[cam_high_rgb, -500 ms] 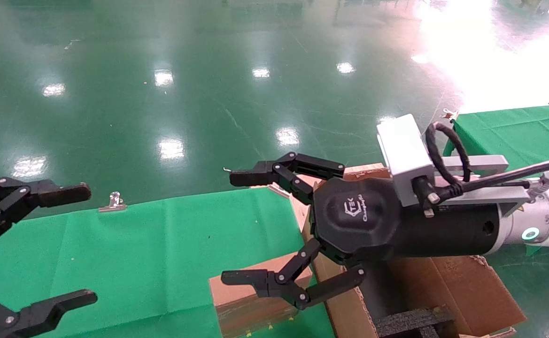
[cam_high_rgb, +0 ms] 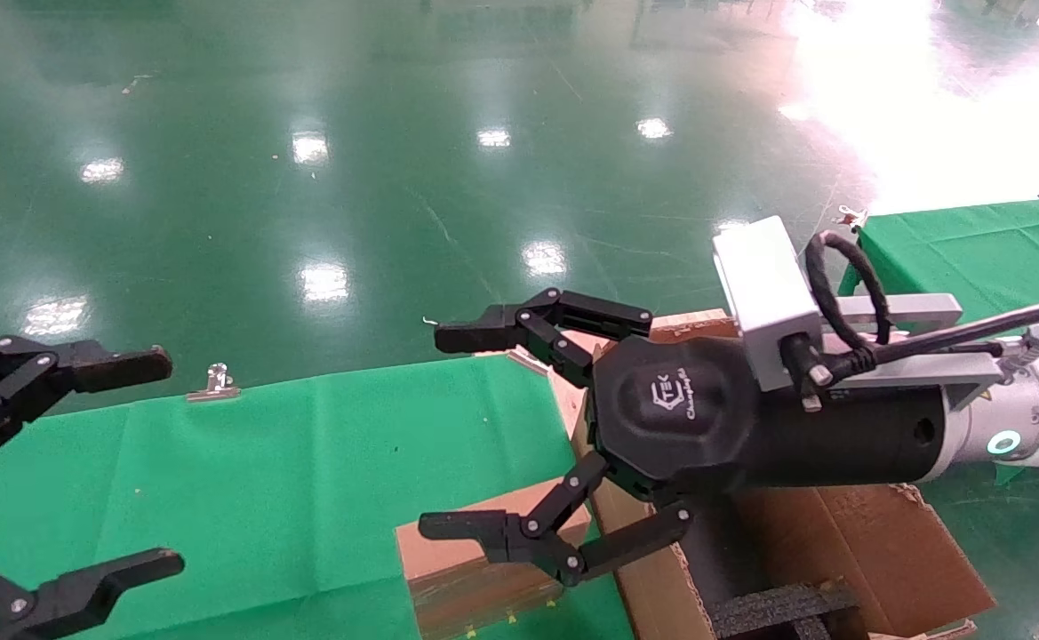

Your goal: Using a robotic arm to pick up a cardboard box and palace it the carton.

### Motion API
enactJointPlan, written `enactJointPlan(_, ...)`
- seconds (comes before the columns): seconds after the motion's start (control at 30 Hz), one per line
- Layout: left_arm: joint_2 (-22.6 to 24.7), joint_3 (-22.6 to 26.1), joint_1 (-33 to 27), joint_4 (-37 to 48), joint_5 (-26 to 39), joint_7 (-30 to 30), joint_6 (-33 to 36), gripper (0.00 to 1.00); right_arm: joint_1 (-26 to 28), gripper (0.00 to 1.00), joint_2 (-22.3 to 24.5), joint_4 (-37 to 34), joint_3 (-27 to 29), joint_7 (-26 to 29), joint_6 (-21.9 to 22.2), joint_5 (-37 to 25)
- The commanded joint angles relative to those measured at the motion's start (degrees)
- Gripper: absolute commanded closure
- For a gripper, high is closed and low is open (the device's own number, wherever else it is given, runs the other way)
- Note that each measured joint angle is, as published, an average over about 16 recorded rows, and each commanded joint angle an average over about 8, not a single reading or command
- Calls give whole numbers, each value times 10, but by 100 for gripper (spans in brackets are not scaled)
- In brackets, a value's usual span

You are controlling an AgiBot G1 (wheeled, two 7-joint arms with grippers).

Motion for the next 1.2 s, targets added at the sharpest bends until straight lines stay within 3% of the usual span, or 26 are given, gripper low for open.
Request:
enactJointPlan(0.03,0,0,0,0,0,0,0,51,0,0,0,0,0,0,0,0)
enactJointPlan(0.17,0,0,0,0,0,0,0,99,0,0,0,0,0,0,0,0)
enactJointPlan(0.57,0,0,0,0,0,0,0,100,15,0,0,-3,-14,10,-7,-25)
enactJointPlan(0.9,0,0,0,0,0,0,0,100,102,0,-19,-37,-90,33,-41,-163)
enactJointPlan(1.2,0,1,0,0,0,0,0,100,188,0,-62,-102,-197,9,-54,-268)
